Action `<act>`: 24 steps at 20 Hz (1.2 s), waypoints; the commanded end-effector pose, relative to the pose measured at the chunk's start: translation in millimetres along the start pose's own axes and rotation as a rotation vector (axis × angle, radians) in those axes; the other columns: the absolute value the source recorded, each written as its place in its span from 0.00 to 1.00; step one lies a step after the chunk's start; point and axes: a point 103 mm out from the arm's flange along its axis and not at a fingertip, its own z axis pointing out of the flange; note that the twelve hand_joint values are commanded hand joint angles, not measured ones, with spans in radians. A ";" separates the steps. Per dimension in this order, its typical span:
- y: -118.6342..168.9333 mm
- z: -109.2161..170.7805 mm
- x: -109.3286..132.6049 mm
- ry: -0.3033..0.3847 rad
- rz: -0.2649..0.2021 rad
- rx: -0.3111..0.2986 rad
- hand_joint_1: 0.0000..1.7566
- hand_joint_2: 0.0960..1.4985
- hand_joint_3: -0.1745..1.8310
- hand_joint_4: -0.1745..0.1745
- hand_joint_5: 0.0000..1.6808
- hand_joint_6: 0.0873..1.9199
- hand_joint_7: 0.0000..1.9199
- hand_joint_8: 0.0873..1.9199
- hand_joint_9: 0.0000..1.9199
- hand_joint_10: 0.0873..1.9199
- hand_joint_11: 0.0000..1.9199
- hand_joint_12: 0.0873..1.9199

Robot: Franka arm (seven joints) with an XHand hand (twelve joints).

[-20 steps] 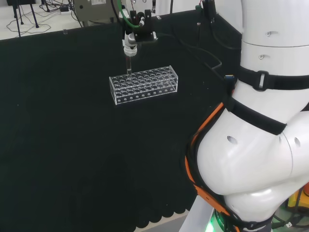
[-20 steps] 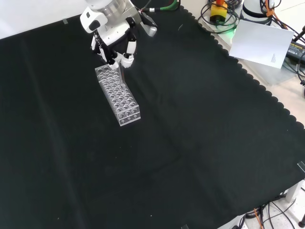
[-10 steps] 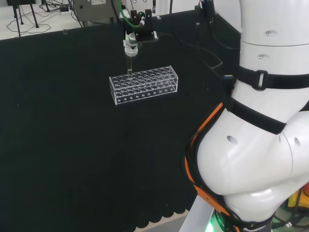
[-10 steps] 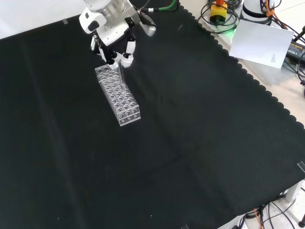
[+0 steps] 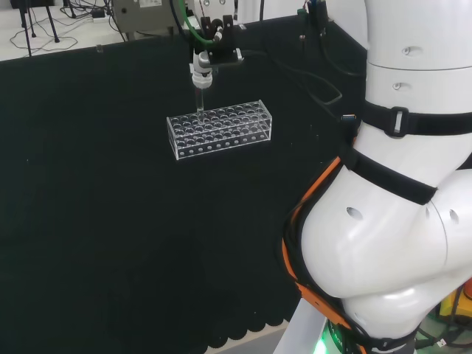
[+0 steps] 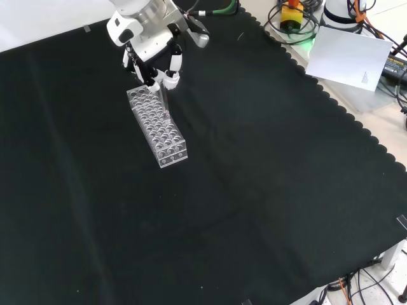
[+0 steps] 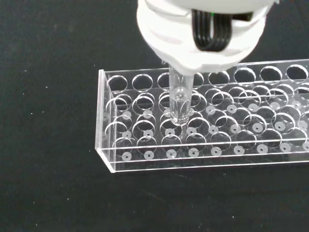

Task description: Put the test tube back in the rack.

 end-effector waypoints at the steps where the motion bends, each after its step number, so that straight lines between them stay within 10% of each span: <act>1: -3.1 5.1 3.9 0.009 -0.007 0.009 0.81 0.61 0.09 0.00 0.79 0.16 0.91 0.13 0.70 0.16 0.37 0.62; 24: -0.9 8.7 8.7 0.009 -0.020 0.028 0.81 0.61 0.09 0.00 0.79 0.17 0.91 0.13 0.70 0.17 0.37 0.62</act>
